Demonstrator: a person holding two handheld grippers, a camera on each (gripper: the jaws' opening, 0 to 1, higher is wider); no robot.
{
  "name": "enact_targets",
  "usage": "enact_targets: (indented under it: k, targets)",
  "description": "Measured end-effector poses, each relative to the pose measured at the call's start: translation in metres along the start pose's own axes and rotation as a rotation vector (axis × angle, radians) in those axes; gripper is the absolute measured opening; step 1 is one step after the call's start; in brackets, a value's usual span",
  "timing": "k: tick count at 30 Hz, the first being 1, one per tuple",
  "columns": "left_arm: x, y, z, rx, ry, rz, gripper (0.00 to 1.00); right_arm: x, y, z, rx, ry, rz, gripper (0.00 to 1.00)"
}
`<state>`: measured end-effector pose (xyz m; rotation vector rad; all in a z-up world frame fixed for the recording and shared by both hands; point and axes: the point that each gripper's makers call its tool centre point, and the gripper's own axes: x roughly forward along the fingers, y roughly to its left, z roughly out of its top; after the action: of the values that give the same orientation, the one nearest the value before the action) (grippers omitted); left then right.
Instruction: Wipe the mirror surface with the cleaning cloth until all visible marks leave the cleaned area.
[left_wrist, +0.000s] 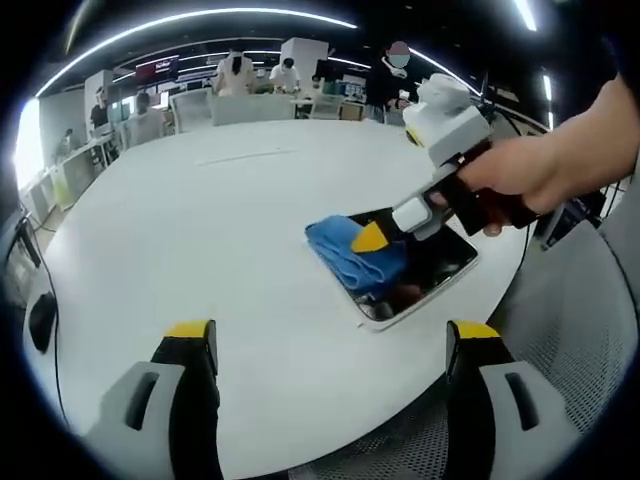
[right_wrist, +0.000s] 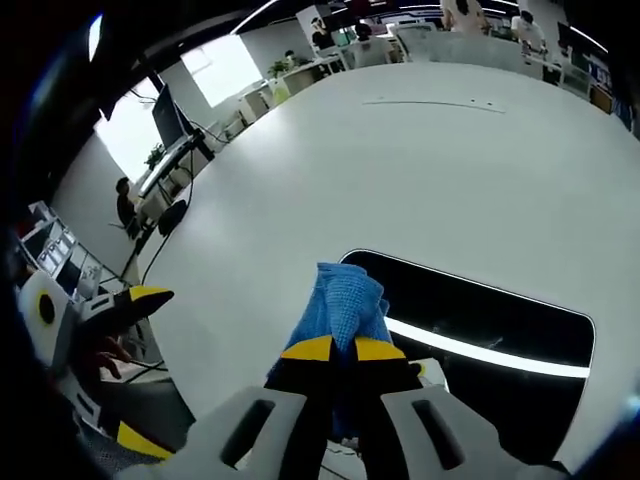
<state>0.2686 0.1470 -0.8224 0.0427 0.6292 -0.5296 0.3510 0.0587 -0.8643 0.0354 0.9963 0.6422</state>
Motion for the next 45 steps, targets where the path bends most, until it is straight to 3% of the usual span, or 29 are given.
enact_targets:
  k: [21, 26, 45]
  targets:
    - [-0.001, -0.005, 0.003, 0.006, -0.004, -0.015, 0.94, -0.018, -0.027, -0.01, -0.012, -0.003, -0.038, 0.0]
    - [-0.002, -0.008, 0.008, -0.005, -0.031, -0.029, 0.97, -0.024, -0.036, -0.013, -0.017, -0.003, -0.047, 0.0]
    - [0.0, -0.019, 0.004, 0.005, -0.006, -0.082, 0.99, -0.044, -0.064, -0.025, 0.058, -0.024, -0.062, 0.0]
